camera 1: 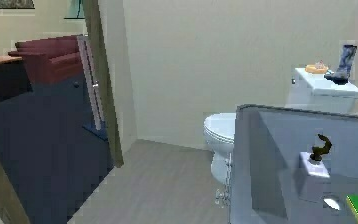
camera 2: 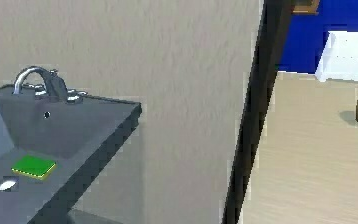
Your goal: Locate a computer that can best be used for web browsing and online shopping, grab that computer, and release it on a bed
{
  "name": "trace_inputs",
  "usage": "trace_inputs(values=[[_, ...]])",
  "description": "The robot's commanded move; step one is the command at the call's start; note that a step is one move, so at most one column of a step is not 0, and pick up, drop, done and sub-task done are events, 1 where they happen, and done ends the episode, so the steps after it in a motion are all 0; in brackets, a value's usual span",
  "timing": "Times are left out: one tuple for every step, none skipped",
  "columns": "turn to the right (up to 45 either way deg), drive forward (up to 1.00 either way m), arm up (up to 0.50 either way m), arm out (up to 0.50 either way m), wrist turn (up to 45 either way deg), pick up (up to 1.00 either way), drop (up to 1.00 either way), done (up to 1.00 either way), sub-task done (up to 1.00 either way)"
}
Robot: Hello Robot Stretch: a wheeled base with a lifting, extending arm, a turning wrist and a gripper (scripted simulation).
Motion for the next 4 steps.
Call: trace_inputs(values=[[-33.0,0.0,0.0,0.0,0.0,0.0,0.0,0.0,0.0],[0.0,1.0,0.0,0.0,0.0,0.0,0.0,0.0,0.0],[-3.0,0.0,0.0,0.0,0.0,0.0,0.0,0.0,0.0],[0.0,1.0,0.0,0.0,0.0,0.0,0.0,0.0,0.0]])
